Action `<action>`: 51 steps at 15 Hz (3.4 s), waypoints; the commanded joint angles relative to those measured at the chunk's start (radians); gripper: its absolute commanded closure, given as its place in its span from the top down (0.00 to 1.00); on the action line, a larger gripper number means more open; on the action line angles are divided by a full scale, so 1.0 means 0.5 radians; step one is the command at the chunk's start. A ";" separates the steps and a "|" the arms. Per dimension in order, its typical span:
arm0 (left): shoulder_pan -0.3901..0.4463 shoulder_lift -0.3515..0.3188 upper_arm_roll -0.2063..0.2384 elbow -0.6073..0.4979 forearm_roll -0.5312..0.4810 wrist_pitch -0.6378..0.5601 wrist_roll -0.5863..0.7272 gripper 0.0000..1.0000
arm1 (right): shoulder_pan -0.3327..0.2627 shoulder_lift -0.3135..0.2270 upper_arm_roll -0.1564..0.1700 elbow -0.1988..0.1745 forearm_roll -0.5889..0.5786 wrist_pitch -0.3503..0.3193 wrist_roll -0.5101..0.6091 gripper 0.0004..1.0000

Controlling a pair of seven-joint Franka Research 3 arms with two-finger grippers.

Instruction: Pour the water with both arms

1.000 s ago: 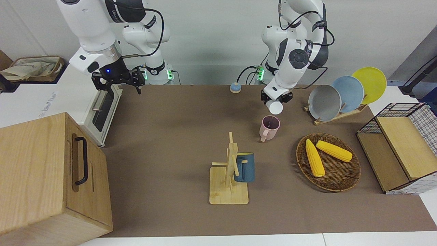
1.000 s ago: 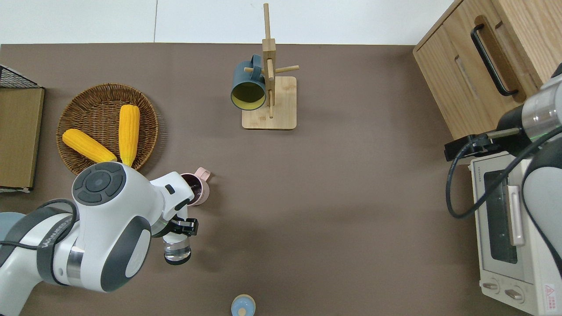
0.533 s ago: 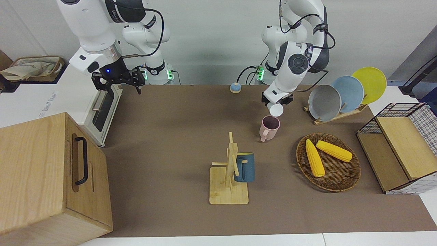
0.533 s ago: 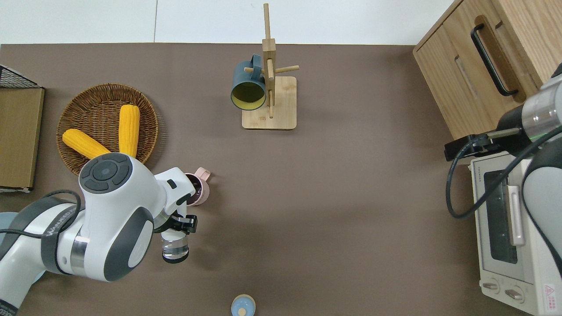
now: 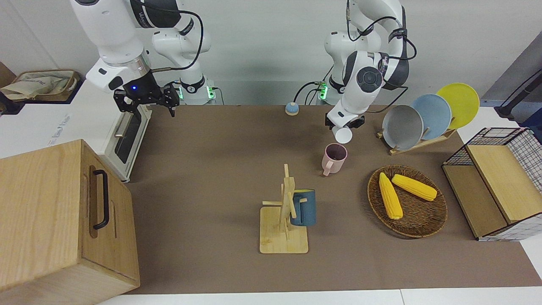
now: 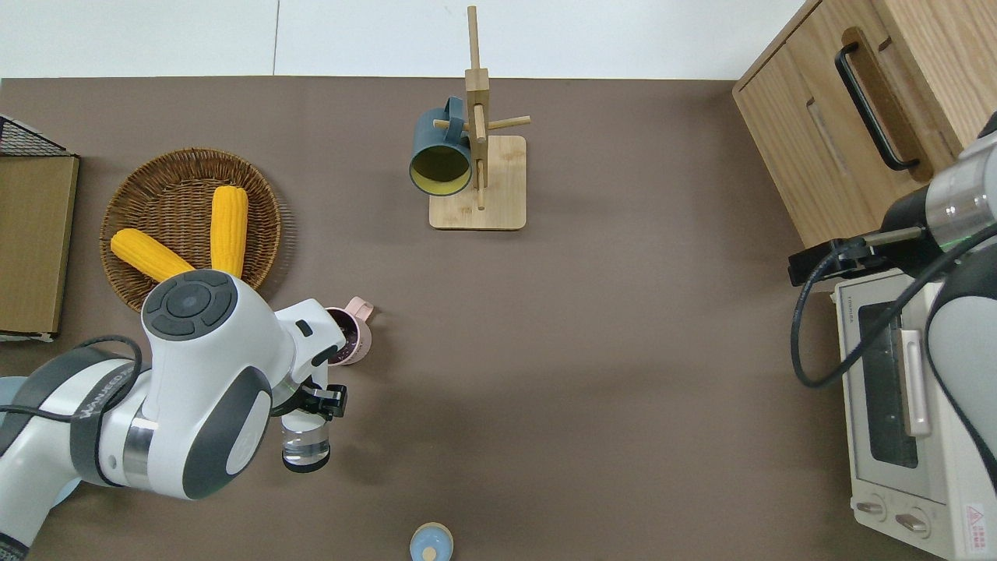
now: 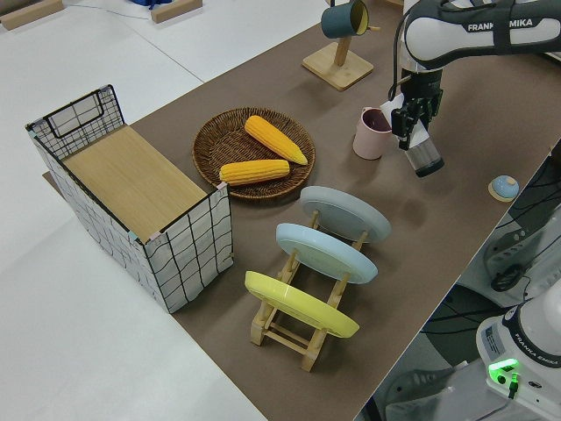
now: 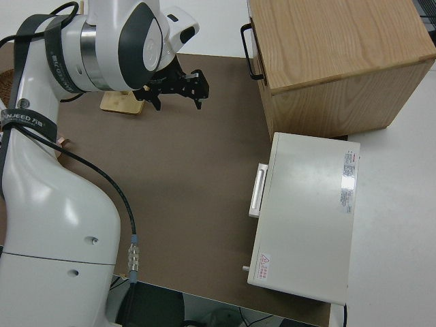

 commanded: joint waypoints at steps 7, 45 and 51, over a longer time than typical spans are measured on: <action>0.005 -0.016 -0.004 0.074 0.056 -0.097 -0.034 0.00 | -0.004 -0.001 0.001 0.018 0.008 -0.024 -0.028 0.99; 0.069 -0.804 0.002 -0.770 -0.015 0.860 -0.049 0.00 | -0.004 -0.001 0.001 0.018 0.008 -0.024 -0.028 0.99; 0.254 -0.819 0.023 -0.694 0.006 1.219 -0.165 0.00 | -0.004 -0.001 0.001 0.018 0.008 -0.024 -0.028 0.99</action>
